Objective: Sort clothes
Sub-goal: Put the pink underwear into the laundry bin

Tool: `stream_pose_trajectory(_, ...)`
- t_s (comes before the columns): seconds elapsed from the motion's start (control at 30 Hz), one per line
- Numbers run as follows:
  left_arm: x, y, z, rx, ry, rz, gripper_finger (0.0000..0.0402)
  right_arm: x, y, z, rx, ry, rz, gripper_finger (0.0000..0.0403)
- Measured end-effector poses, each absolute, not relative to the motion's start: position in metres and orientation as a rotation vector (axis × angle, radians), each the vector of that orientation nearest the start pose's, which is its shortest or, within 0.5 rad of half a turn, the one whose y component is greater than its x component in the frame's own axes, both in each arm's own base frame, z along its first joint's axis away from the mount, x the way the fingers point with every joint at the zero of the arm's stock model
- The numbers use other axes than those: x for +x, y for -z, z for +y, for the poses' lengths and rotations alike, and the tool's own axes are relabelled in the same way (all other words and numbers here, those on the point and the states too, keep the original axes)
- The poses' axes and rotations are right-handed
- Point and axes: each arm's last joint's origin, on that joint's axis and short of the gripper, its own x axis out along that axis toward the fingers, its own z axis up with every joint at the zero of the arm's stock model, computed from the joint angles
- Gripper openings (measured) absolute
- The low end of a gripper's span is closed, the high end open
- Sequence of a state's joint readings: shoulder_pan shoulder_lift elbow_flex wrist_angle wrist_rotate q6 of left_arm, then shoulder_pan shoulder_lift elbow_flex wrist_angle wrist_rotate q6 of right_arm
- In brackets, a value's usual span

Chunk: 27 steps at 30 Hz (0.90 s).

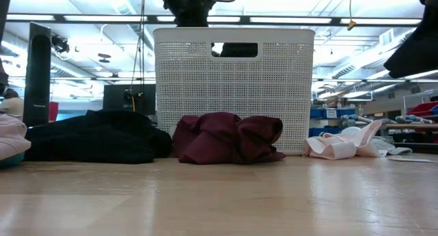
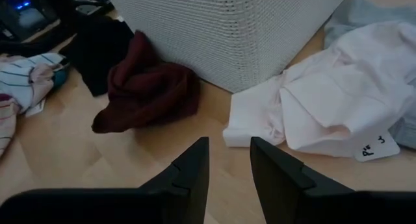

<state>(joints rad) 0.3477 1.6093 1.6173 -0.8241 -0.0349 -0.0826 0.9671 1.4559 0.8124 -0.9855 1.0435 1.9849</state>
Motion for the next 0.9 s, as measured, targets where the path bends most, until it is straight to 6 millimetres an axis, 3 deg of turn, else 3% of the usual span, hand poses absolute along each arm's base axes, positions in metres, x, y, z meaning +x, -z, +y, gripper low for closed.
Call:
stream_pose_trajectory(0.17,0.310,-0.365,0.107,-0.172,-0.362,0.835,0.0096,0.144,-0.184,0.164,0.487,0.707,0.417,0.0112)
stream_pose_trajectory(0.37,0.287,-0.378,0.064,-0.091,-0.302,0.847,0.0096,0.144,-0.184,0.165,0.492,0.708,0.423,0.0112)
stream_pose_trajectory(0.53,0.250,-0.384,0.025,-0.099,-0.317,0.804,0.0096,0.144,-0.184,0.166,0.505,0.703,0.421,0.0112)
stream_pose_trajectory(0.73,0.198,-0.363,-0.016,-0.242,-0.288,0.772,0.0096,0.145,-0.184,0.167,0.518,0.699,0.420,0.0112)
stream_pose_trajectory(0.9,0.162,-0.328,-0.040,-0.425,-0.263,0.813,0.0096,0.145,-0.184,0.167,0.518,0.699,0.420,0.0112)
